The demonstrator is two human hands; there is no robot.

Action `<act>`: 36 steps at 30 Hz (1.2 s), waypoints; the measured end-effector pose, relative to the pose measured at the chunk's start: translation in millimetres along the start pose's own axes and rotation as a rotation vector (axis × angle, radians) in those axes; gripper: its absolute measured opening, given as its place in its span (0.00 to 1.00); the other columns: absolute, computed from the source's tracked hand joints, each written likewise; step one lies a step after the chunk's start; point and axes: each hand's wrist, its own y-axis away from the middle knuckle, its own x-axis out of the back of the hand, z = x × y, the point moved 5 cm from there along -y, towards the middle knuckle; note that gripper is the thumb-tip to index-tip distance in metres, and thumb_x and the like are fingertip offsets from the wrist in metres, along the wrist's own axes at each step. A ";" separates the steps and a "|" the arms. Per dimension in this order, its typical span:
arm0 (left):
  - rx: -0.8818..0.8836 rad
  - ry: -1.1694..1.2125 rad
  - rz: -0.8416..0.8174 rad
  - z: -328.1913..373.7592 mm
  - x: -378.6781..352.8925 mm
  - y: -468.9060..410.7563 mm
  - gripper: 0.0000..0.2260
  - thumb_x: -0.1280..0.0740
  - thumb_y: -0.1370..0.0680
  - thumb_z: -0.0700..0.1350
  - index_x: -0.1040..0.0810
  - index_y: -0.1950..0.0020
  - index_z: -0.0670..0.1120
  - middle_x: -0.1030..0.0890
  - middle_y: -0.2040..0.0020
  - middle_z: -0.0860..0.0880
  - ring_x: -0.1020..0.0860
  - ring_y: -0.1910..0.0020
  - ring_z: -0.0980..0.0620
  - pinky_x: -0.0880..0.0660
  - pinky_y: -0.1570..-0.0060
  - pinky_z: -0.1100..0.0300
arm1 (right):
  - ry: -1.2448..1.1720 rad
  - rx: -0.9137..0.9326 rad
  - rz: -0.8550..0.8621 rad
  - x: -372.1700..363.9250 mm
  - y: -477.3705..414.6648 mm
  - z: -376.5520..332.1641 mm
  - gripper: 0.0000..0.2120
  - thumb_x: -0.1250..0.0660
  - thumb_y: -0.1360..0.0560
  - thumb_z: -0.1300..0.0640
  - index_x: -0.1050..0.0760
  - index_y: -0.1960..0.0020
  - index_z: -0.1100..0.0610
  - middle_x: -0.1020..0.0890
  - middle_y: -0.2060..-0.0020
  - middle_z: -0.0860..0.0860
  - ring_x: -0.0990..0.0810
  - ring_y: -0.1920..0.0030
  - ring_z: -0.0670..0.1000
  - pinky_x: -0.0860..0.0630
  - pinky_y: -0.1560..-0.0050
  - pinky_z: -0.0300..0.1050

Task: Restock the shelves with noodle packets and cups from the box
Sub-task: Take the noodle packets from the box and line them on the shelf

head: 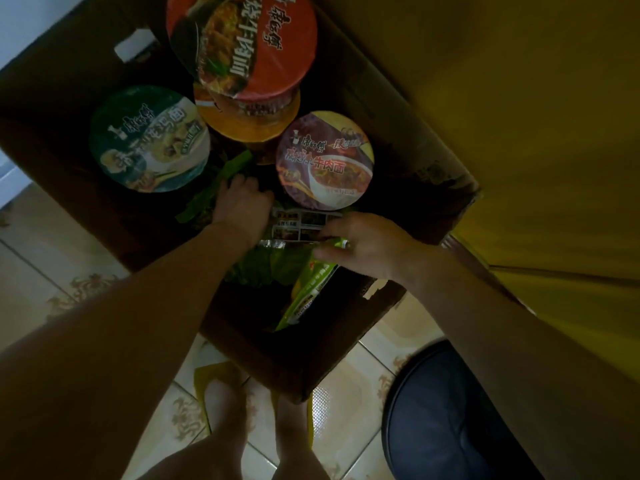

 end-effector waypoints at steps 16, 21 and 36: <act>-0.072 0.614 -0.075 10.5 45.7 76.2 0.14 0.37 0.25 0.34 0.38 0.66 0.45 0.24 0.52 0.35 0.25 0.51 0.40 0.31 0.56 0.55 | -0.089 -0.041 -0.021 1.9 27.5 -20.9 0.10 0.39 0.22 0.63 0.24 0.43 0.62 0.22 0.42 0.57 0.24 0.48 0.51 0.39 0.57 0.34; -0.073 0.592 0.016 10.9 100.6 120.7 0.09 0.40 0.24 0.32 0.38 0.56 0.43 0.24 0.55 0.38 0.24 0.55 0.39 0.30 0.60 0.51 | -0.069 -0.047 0.018 28.9 54.2 -46.4 0.06 0.37 0.23 0.63 0.22 0.49 0.62 0.21 0.51 0.55 0.24 0.45 0.54 0.35 0.53 0.39; 0.153 0.700 0.648 -79.5 309.6 272.3 0.06 0.37 0.23 0.39 0.25 0.48 0.40 0.22 0.65 0.40 0.26 0.69 0.41 0.35 0.67 0.57 | -0.047 0.112 0.175 168.9 141.1 -186.2 0.09 0.37 0.23 0.60 0.22 0.47 0.63 0.20 0.52 0.60 0.23 0.51 0.60 0.29 0.55 0.52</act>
